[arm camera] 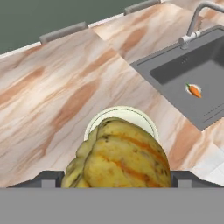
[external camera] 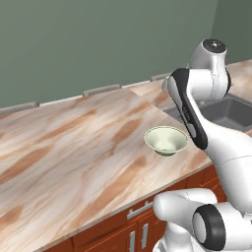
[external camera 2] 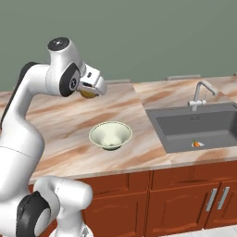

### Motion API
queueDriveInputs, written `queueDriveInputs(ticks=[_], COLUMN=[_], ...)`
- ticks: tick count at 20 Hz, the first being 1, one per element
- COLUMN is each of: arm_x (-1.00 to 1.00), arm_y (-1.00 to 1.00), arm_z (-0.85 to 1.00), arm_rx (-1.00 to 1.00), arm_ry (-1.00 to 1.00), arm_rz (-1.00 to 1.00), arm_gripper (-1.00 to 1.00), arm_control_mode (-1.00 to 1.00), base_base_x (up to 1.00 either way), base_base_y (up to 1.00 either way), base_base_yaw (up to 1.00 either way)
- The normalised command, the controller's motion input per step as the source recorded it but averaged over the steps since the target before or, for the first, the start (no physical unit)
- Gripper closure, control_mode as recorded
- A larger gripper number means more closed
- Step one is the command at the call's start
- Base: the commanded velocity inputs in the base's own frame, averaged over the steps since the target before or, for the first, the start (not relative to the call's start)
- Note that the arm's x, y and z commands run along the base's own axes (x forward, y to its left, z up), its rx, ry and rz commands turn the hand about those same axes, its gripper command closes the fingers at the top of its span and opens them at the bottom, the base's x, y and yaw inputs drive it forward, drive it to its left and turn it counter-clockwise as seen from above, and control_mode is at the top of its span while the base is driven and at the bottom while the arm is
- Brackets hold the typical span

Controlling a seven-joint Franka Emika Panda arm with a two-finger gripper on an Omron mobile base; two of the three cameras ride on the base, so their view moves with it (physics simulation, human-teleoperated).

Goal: Pick the squashs from the cabinet and place them in one bowl. Pick the carrot from the sink and place it in the other bowl.

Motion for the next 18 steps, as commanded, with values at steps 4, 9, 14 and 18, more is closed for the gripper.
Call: queueDriveInputs(ticks=[4, 9, 14, 18], arm_x=[0.09, 0.11, 0.1, 0.09], arm_y=[0.0, 0.0, -0.05, -0.1], arm_z=[-0.31, -0.31, -0.29, -0.26], arm_rx=[0.0, 0.0, 0.01, 0.03], arm_ry=[0.12, 0.02, 0.0, 0.0], arm_rz=[-0.01, -0.01, 0.0, 0.0], arm_gripper=[1.0, 1.0, 1.0, 1.0], arm_control_mode=[-1.0, -1.0, -1.0, -1.0], base_base_x=[0.0, 0.0, 0.0, 0.0], base_base_y=[0.0, 0.0, 0.0, 0.0], base_base_yaw=[0.0, 0.0, 0.0, 0.0])
